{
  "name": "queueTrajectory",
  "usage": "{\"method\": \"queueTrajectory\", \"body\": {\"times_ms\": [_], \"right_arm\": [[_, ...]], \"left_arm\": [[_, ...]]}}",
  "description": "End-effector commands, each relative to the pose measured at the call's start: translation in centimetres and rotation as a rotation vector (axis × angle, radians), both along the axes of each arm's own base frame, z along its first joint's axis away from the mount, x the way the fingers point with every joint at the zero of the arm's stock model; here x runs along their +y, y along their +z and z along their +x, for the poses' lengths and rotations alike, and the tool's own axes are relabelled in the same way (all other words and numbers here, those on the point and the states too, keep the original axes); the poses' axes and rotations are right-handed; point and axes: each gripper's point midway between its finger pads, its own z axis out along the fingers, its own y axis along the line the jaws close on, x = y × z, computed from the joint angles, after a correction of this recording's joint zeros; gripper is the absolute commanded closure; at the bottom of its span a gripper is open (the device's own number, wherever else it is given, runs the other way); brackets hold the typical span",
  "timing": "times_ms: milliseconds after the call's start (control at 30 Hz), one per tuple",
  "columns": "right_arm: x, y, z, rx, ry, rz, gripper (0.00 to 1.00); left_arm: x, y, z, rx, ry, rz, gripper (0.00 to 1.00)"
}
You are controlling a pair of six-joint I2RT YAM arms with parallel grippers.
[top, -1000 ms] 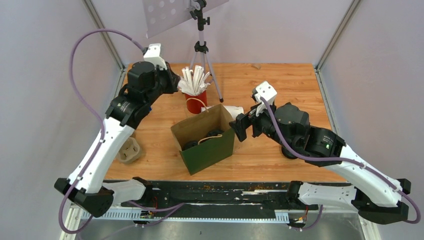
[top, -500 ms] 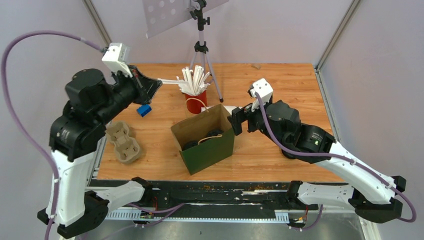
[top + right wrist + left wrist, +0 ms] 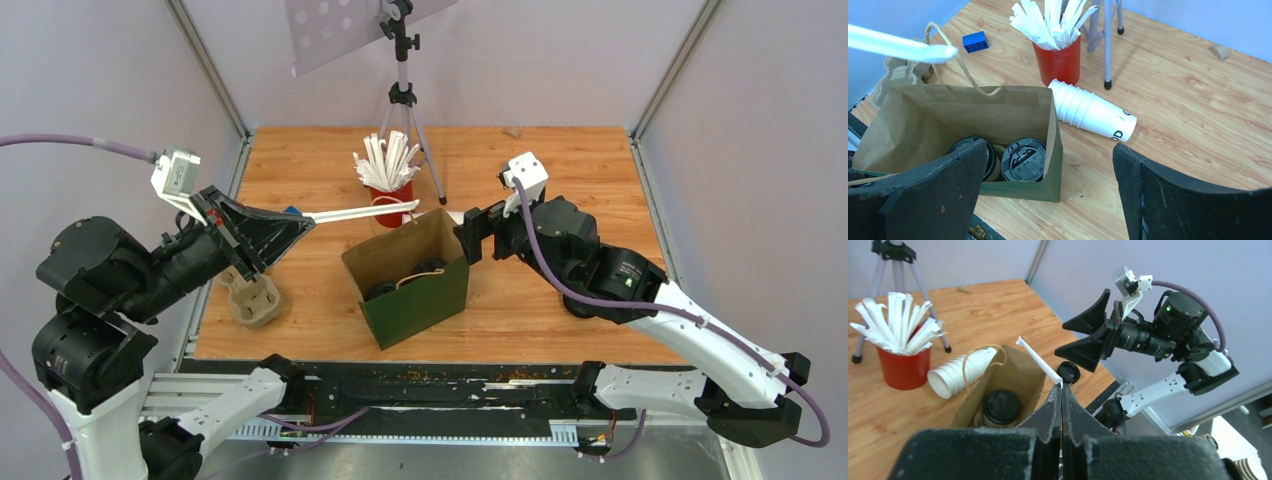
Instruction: Pack the takeout coffee
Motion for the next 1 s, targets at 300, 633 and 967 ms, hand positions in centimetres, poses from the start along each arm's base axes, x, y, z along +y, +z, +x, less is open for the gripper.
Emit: {"method": "queueTrajectory", "body": {"times_ms": [300, 633, 967], "right_arm": [[-2.0, 1.1, -0.9, -0.011, -0.039, 0.091, 0.04], [-2.5, 0.7, -1.2, -0.007, -0.034, 0.069, 0.04], [-2.8, 0.9, -2.2, 0.032, -0.011, 0.077, 0.04]], "left_arm": [[-1.6, -6.9, 2.6, 0.146, -0.005, 0.05, 1.0], [-1.6, -12.0, 6.8, 0.183, 0.124, 0.039, 0.54], [3.9, -13.3, 14.5, 0.182, 0.563, 0.267, 0.36]]}}
